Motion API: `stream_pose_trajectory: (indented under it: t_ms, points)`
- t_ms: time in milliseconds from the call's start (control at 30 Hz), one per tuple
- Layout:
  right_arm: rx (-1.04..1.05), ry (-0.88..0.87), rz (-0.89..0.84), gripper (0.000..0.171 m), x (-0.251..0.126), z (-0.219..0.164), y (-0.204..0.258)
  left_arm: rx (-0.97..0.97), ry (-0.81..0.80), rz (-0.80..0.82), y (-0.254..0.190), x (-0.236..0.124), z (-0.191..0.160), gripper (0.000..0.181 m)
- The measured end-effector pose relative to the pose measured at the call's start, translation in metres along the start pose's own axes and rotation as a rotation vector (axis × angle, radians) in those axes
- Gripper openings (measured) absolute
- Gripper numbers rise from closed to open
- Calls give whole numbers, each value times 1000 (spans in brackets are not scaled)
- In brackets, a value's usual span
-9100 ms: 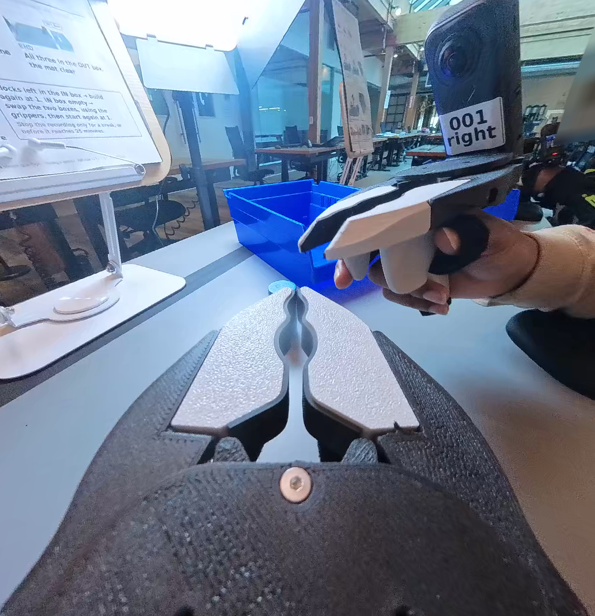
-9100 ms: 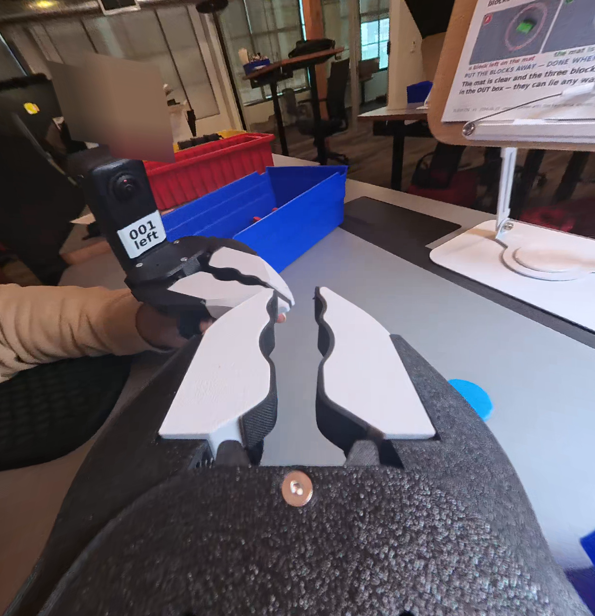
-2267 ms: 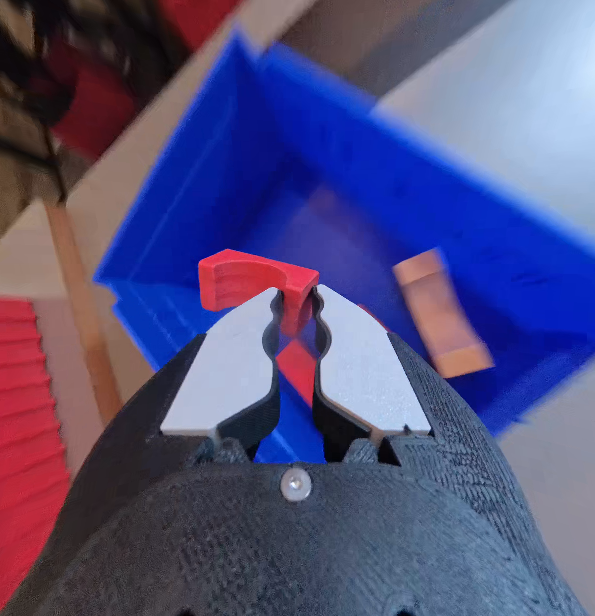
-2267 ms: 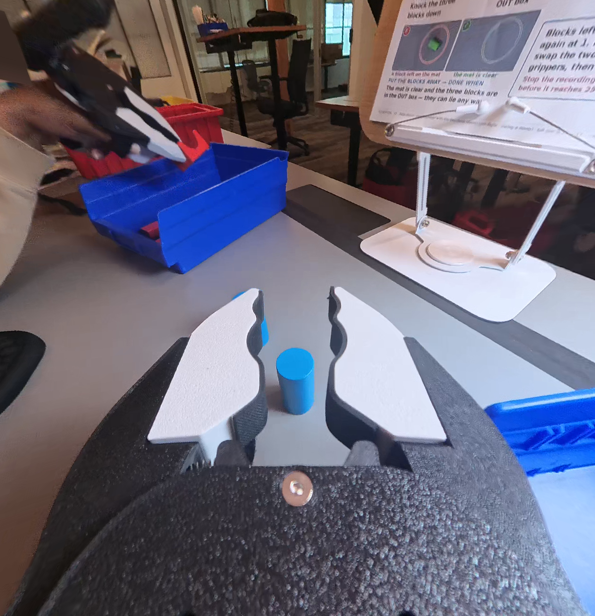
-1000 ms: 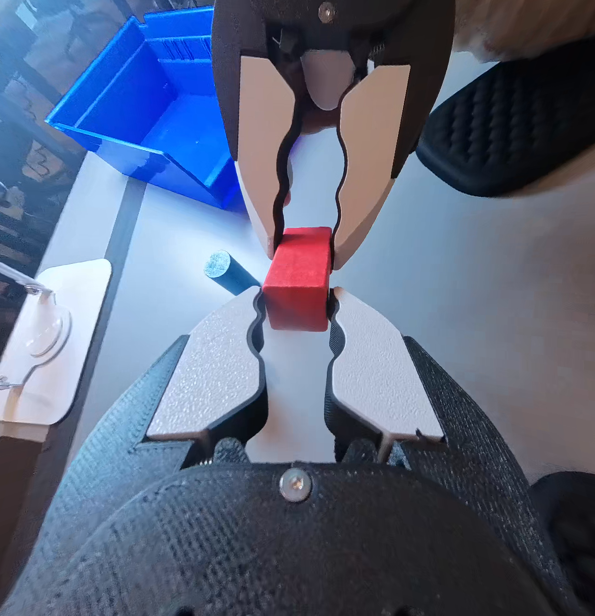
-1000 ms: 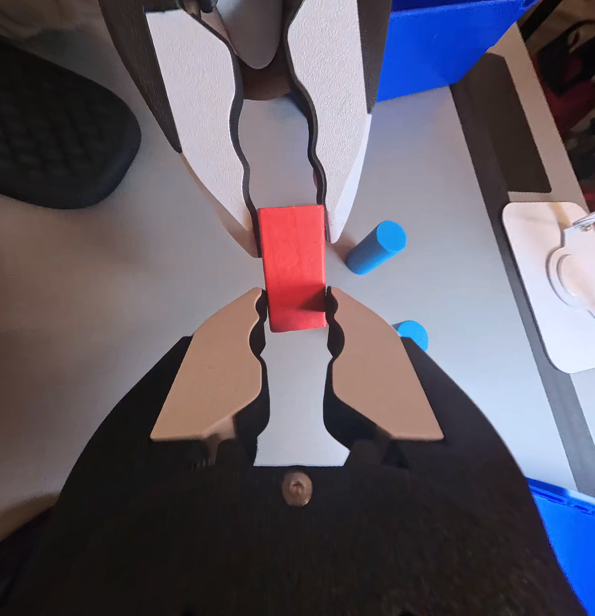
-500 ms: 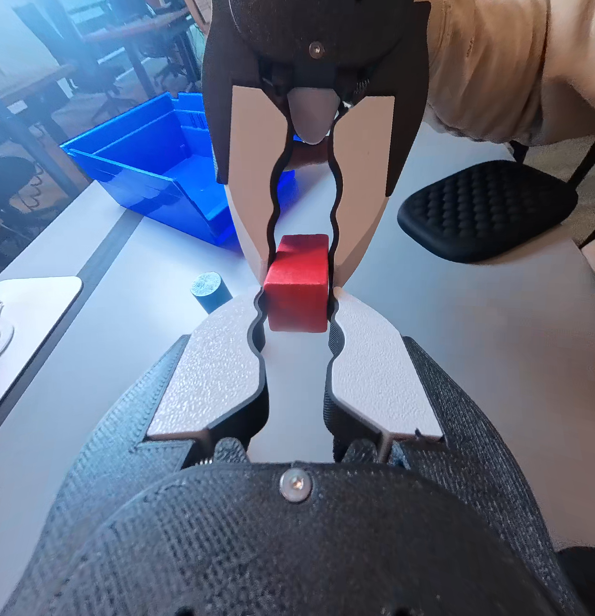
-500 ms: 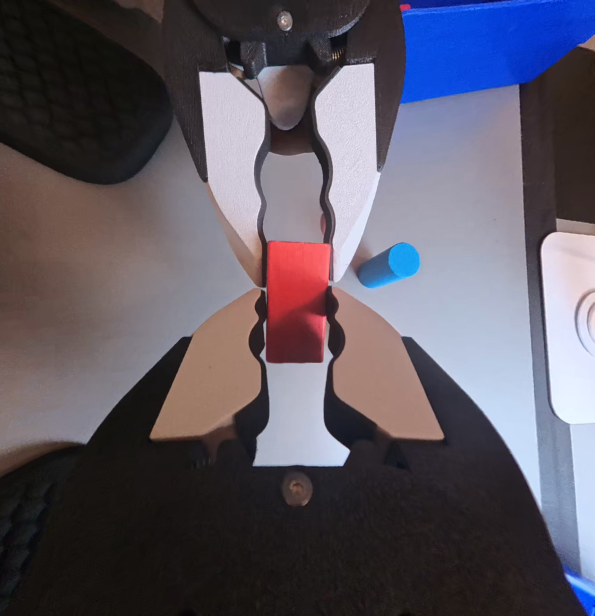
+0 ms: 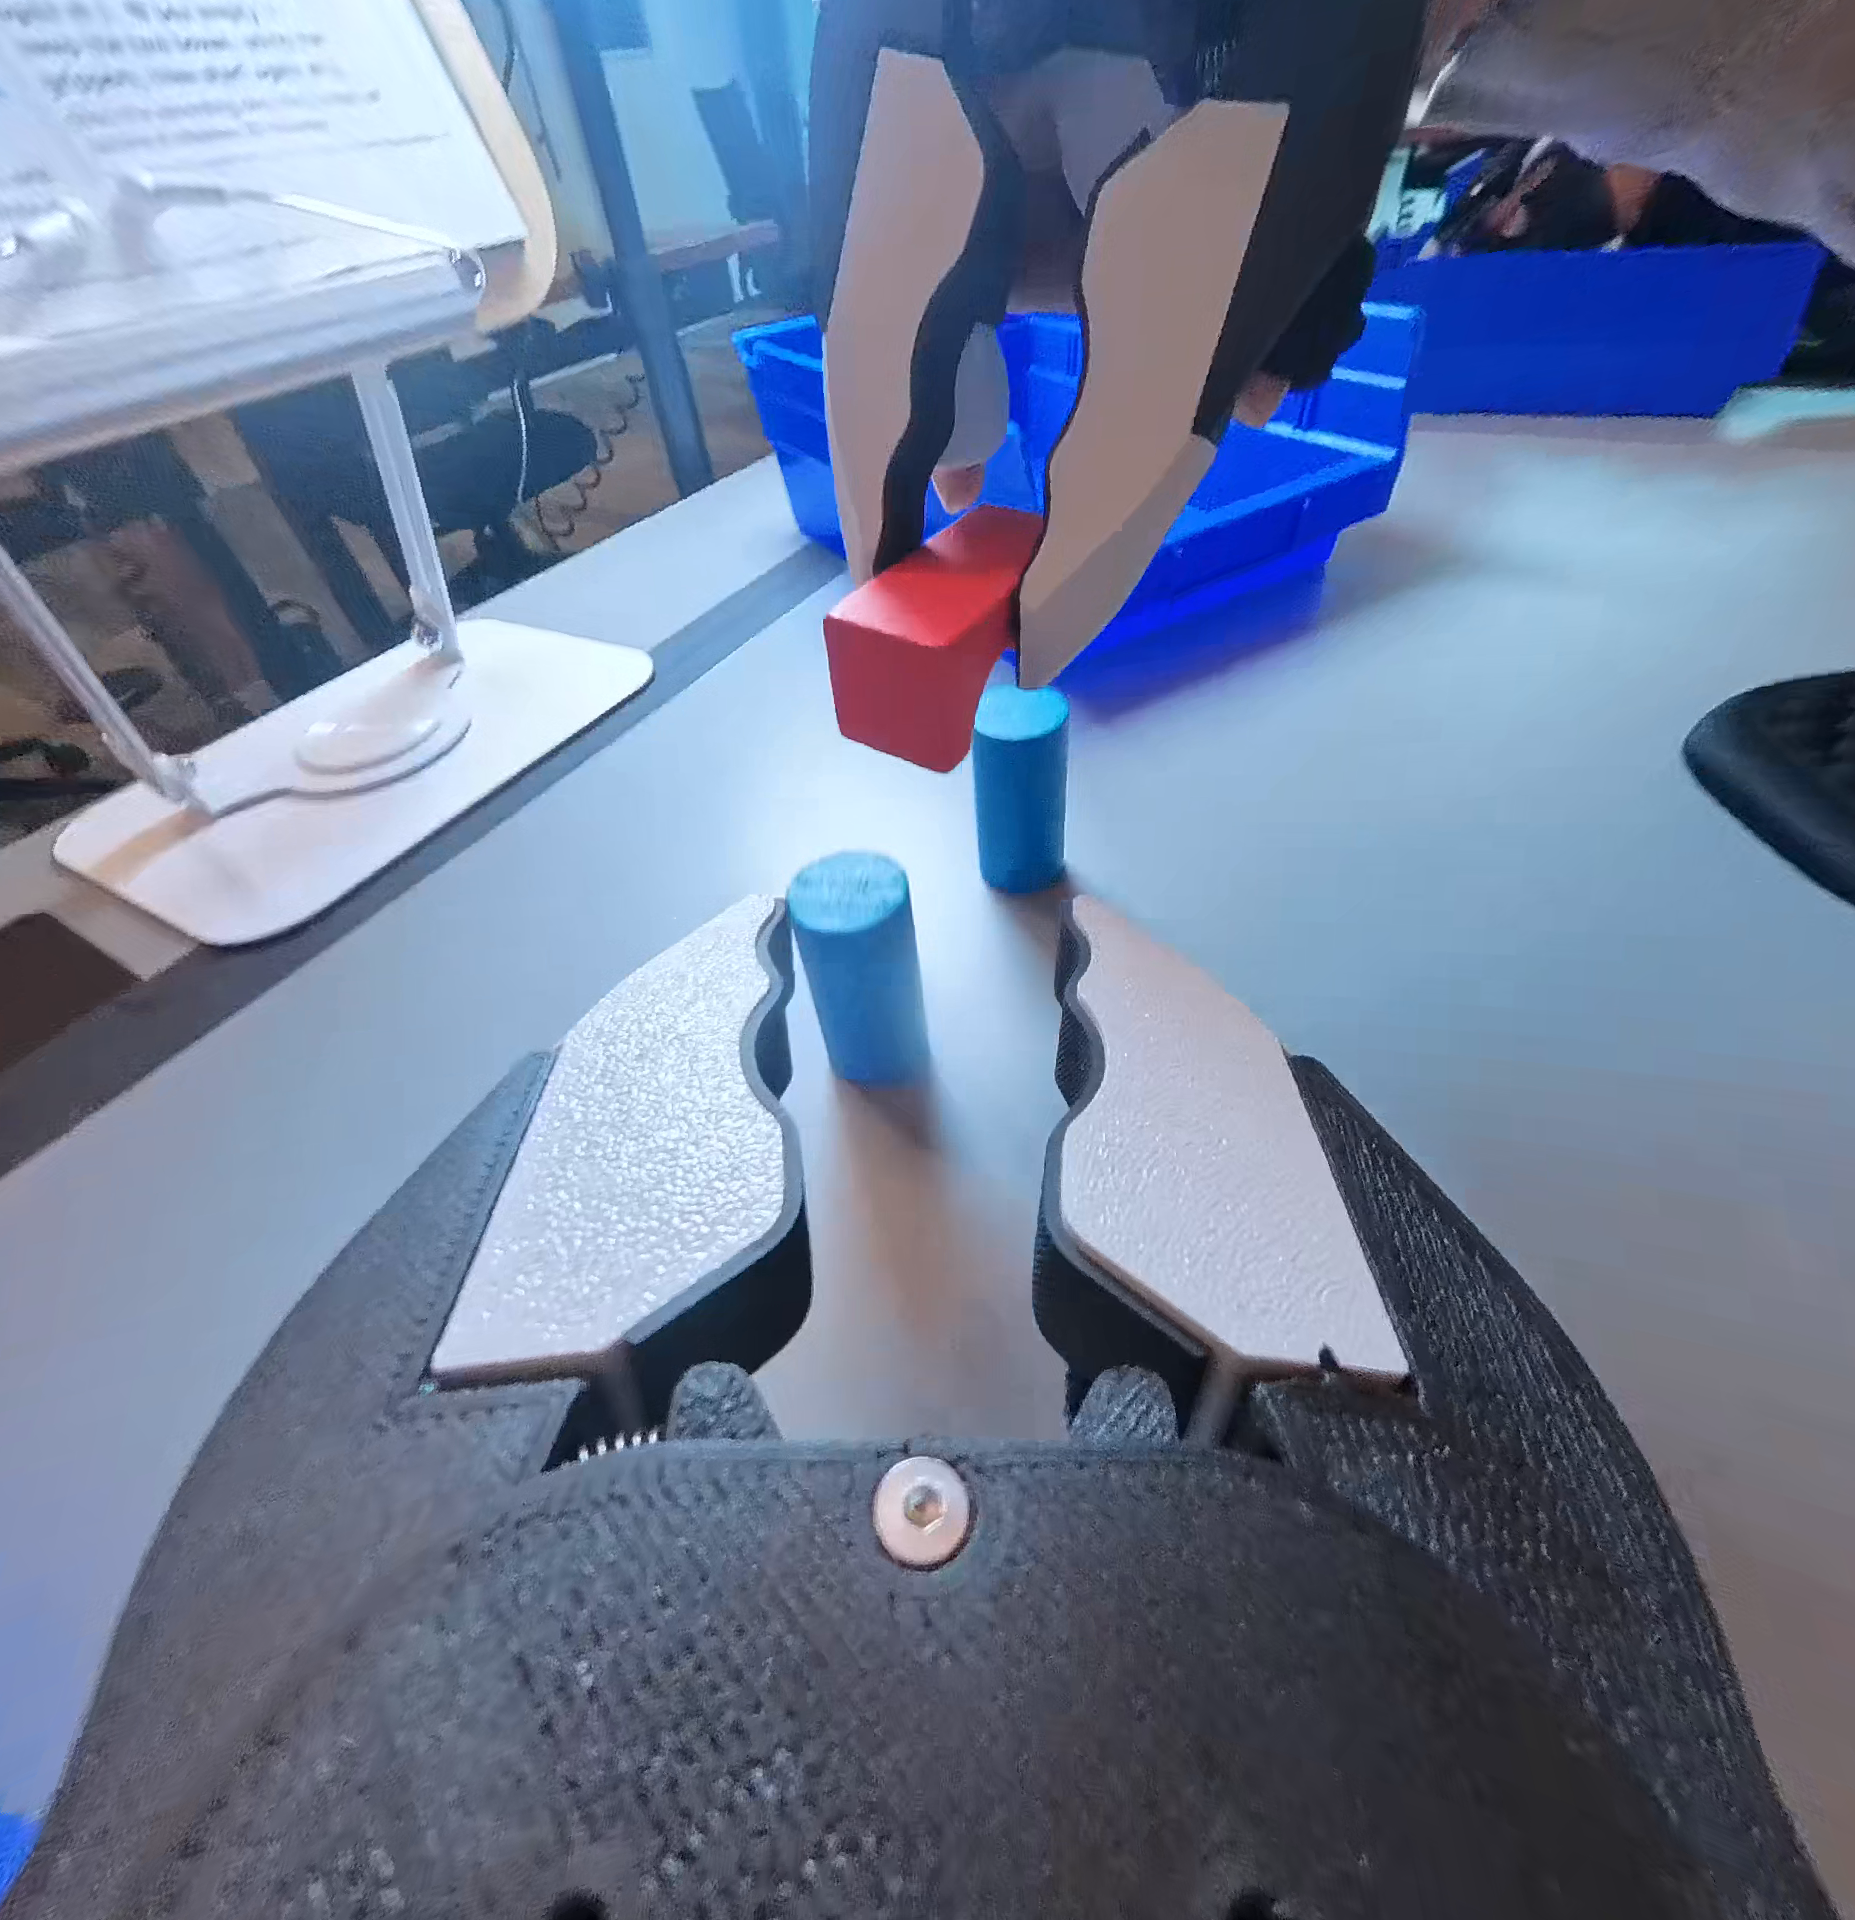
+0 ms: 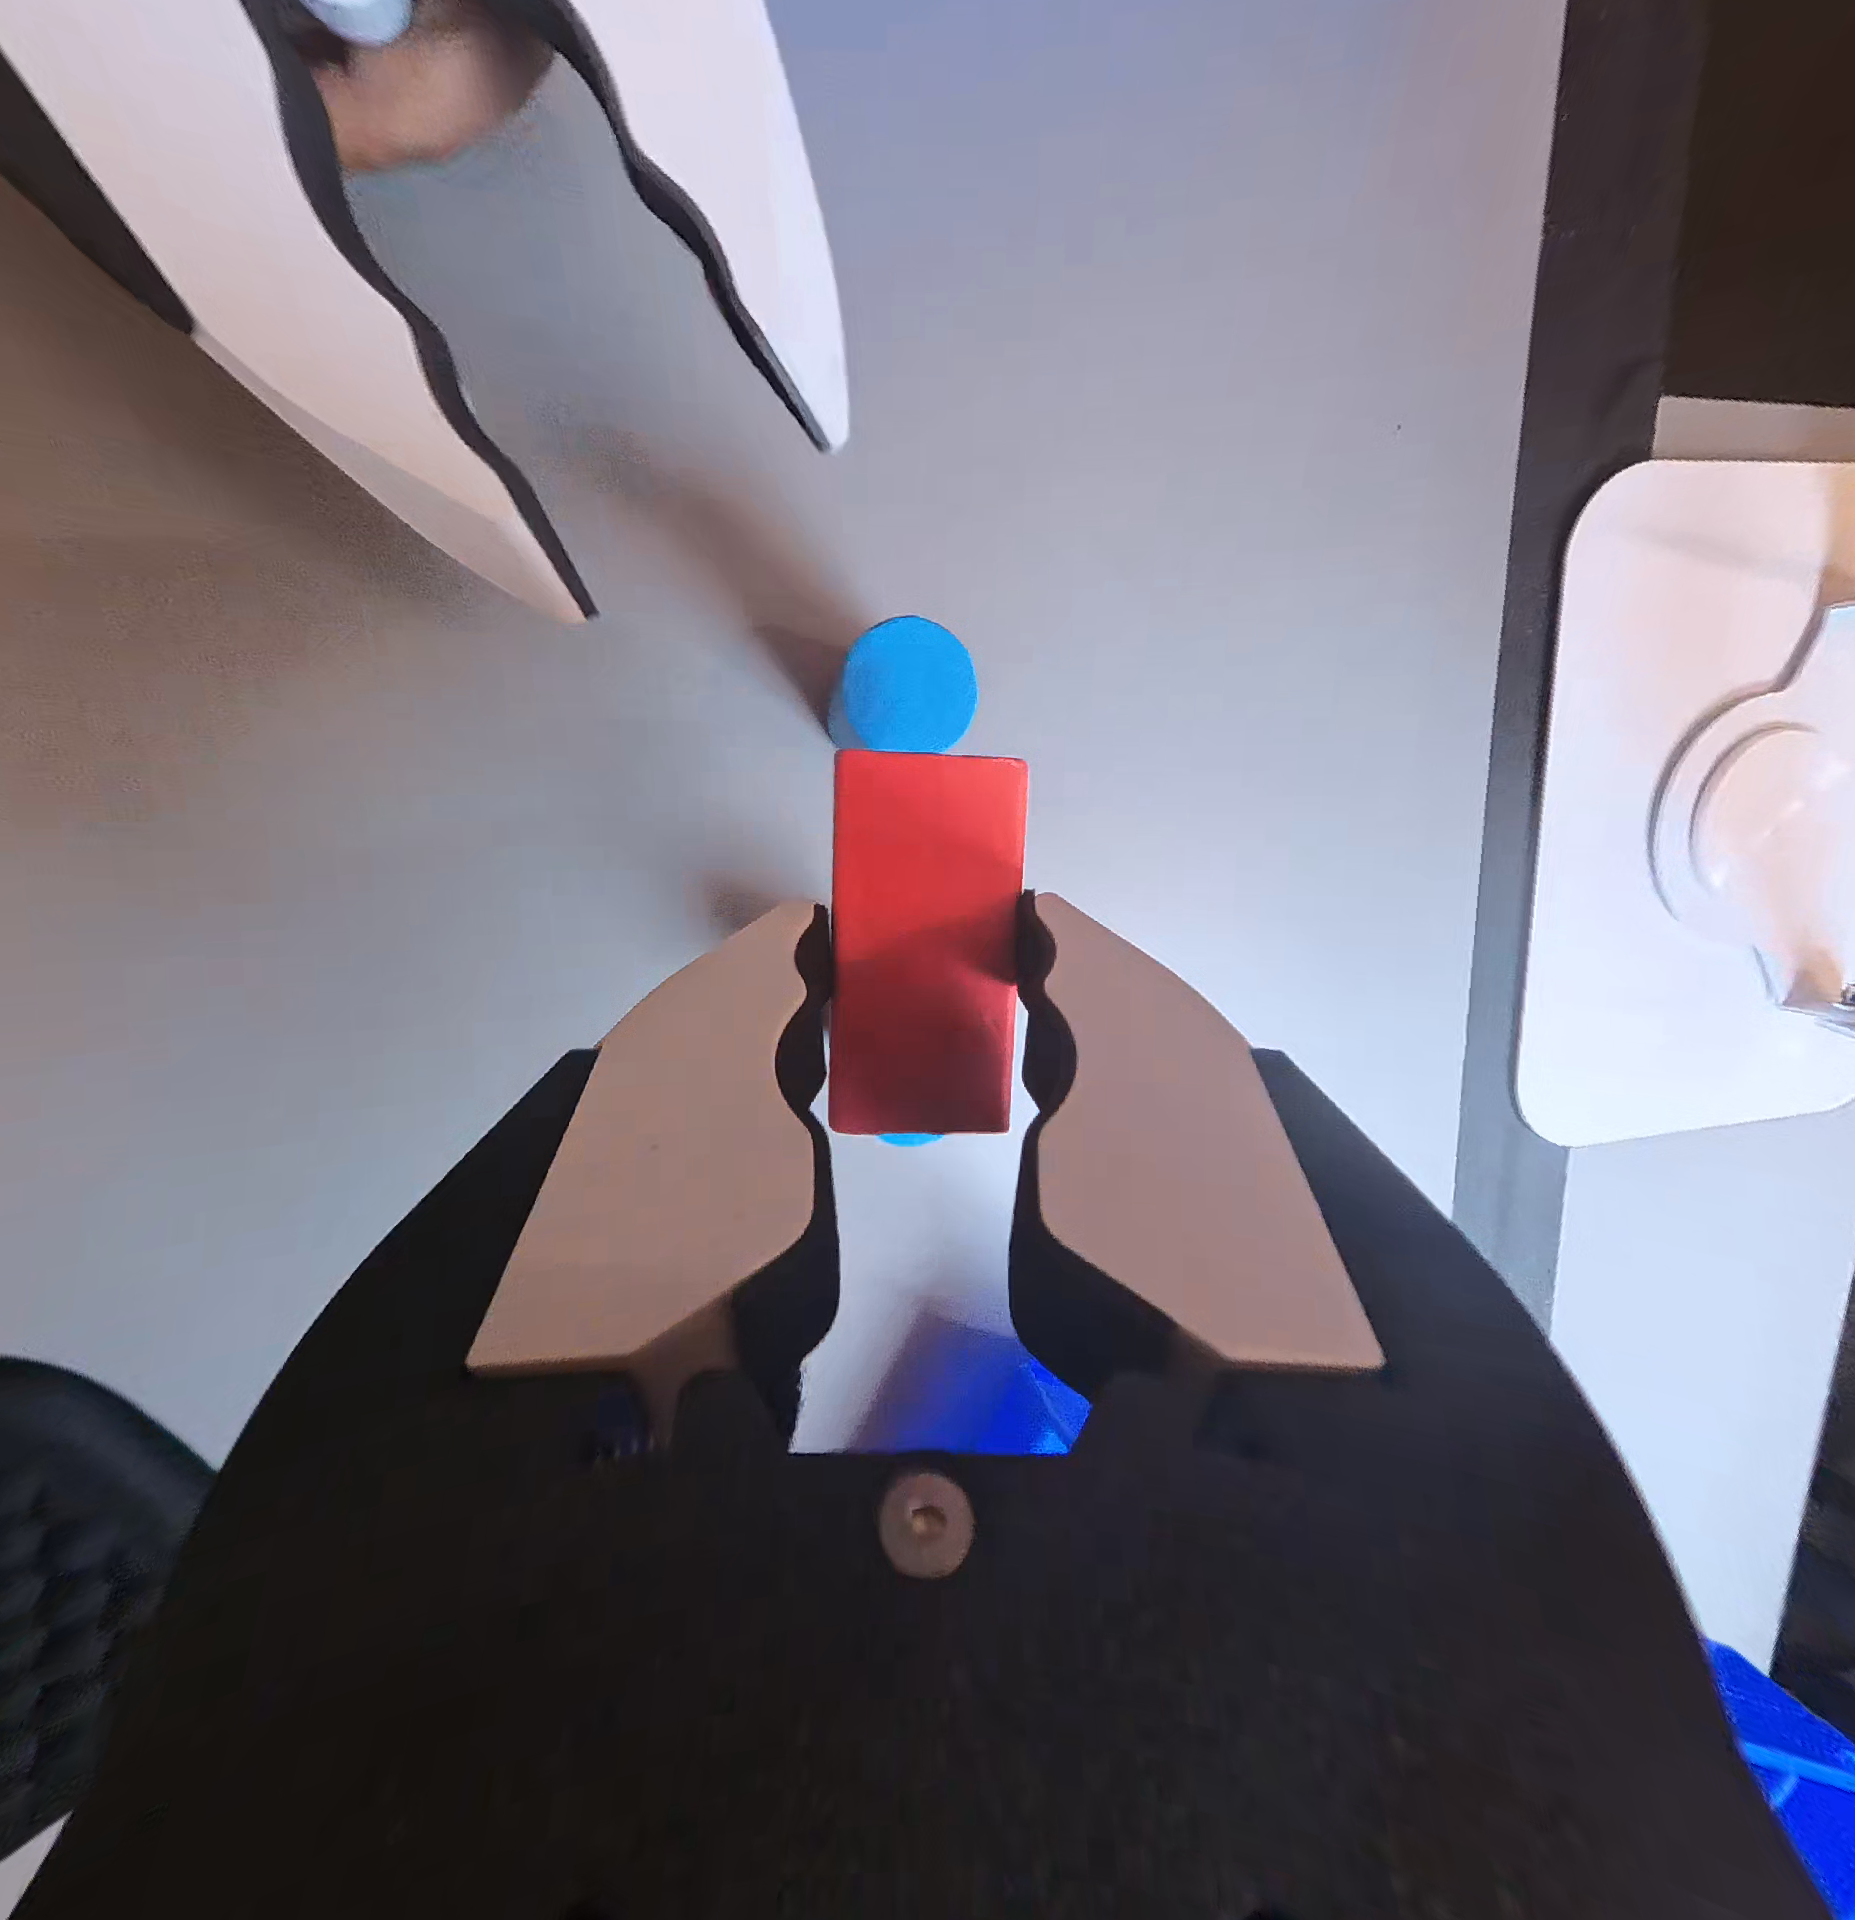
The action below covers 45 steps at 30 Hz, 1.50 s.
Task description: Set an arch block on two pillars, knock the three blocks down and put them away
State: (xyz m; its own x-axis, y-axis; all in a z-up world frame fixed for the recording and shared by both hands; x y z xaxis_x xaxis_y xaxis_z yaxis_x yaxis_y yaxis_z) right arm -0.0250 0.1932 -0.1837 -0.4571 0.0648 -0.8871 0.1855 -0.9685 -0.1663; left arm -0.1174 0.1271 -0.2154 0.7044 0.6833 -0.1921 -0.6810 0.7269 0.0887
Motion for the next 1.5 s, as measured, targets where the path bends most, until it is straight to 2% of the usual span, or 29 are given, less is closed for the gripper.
stream_pose_trajectory:
  t_ms: [167,633,1100,1500]
  points:
    - [17,-7,7,35,19,-6,-5,22,59,-1,-6,-6,-22,47]
    - [23,-48,15,35,26,-12,-10,43,117,21,-7,5,-32,47]
    - [26,-112,9,35,18,-8,-11,26,170,55,0,11,-37,48]
    - [17,-180,1,35,6,-5,-5,-16,284,50,12,40,-44,47]
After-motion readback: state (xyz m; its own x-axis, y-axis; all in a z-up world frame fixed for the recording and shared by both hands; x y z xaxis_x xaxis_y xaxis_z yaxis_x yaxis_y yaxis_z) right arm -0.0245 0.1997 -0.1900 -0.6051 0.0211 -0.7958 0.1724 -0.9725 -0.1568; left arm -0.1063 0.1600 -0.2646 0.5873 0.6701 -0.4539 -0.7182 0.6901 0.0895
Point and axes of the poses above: each gripper's, where its closed fingertips meet, x out along the fingers, z out of its top, y = z × x across the jaws, the point moved 4 cm from there along -x, back along the fingers, and after that the axes turned 3 degrees about -y, right-handed, at the moved point
